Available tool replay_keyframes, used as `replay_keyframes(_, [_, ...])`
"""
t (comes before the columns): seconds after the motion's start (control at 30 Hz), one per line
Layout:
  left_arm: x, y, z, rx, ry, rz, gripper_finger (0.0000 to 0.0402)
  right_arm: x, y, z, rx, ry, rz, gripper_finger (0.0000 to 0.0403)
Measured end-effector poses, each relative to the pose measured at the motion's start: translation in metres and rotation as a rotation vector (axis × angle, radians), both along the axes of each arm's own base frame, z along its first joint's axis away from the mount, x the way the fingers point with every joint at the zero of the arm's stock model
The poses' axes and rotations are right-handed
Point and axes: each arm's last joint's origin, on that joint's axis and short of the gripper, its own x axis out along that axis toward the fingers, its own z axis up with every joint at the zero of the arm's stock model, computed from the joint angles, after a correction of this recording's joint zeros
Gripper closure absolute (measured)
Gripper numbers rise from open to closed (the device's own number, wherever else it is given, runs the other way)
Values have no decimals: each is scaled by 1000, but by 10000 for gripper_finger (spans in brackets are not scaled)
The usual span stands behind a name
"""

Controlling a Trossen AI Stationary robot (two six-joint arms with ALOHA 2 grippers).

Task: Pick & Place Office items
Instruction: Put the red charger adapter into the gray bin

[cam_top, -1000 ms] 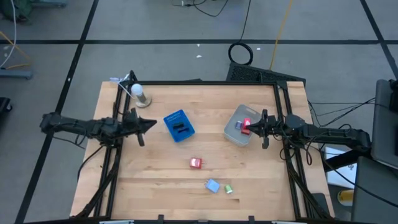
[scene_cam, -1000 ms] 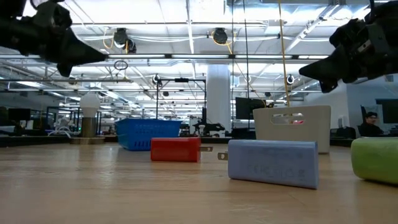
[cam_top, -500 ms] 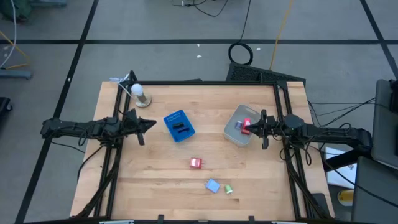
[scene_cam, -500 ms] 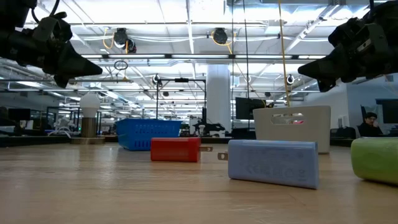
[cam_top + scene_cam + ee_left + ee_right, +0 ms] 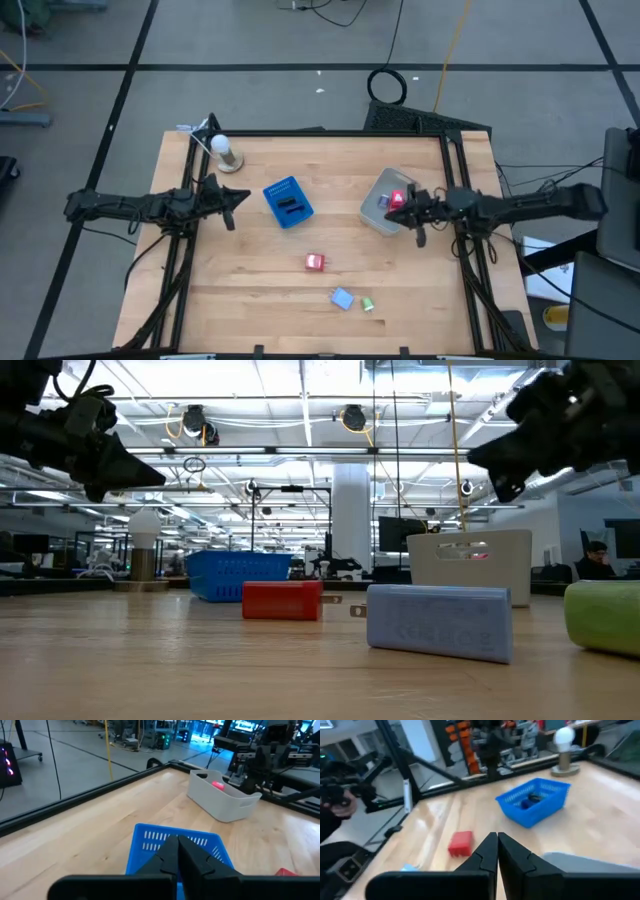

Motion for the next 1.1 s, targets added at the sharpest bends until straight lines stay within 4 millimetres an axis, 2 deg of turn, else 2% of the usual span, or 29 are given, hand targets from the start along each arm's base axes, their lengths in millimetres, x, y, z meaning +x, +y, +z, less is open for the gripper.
replay_keyframes(0.13, [1,0,-1,-19,0,5,395,24,7,8,3,80,46,388])
replay_keyframes(0.27, [2,0,-2,-46,4,14,382,59,18,22,-12,121,76,348])
replay_keyframes(0.37, [3,0,-3,-44,19,14,384,86,30,24,-47,193,136,301])
replay_keyframes(0.5, [5,0,-6,-45,44,12,395,118,49,30,-133,199,229,222])
replay_keyframes(0.63, [6,-1,-7,-59,61,-9,398,139,64,30,-196,175,281,140])
replay_keyframes(0.83, [7,0,-9,-61,67,50,382,164,71,28,-116,199,264,39])
replay_keyframes(0.93, [7,0,-9,-62,69,47,384,180,75,25,-103,277,259,14])
replay_keyframes(1.1, [7,0,-9,-62,70,48,398,207,80,11,-135,457,192,8])
